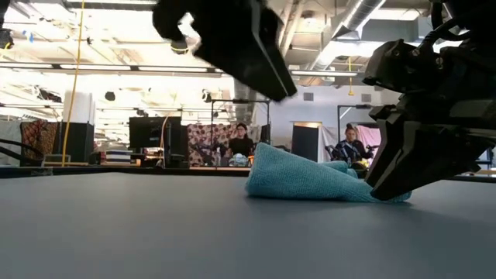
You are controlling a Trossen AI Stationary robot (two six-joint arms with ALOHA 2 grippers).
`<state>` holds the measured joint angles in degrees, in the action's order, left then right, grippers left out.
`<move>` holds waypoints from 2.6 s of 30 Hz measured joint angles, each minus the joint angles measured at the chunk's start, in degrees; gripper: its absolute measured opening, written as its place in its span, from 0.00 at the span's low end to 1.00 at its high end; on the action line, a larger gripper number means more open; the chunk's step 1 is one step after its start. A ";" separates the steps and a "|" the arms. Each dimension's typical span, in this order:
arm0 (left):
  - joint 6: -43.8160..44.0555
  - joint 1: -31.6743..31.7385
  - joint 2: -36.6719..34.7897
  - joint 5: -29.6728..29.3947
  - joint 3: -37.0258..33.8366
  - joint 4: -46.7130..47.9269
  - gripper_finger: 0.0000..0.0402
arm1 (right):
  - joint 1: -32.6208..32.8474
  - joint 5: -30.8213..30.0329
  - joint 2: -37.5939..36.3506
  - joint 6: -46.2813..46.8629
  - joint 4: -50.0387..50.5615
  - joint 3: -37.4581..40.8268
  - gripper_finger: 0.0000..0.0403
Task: Roll towel
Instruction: Roll the blue microfiber towel
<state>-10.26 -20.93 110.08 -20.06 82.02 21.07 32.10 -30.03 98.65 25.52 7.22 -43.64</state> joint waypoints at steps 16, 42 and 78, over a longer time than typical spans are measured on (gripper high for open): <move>-4.22 0.68 7.95 1.85 -0.20 -3.03 0.62 | 0.00 -0.01 0.02 0.04 -0.04 0.03 0.34; 0.40 0.41 10.73 -10.62 -0.37 1.27 0.62 | 0.00 -0.01 0.04 0.00 -0.17 0.01 0.34; 5.55 0.22 11.02 4.43 9.92 8.99 0.62 | 0.00 -0.01 0.04 0.02 0.04 0.00 0.34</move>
<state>-4.71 -20.71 121.10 -15.63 91.94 30.06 32.10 -30.04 98.70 25.54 7.27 -43.64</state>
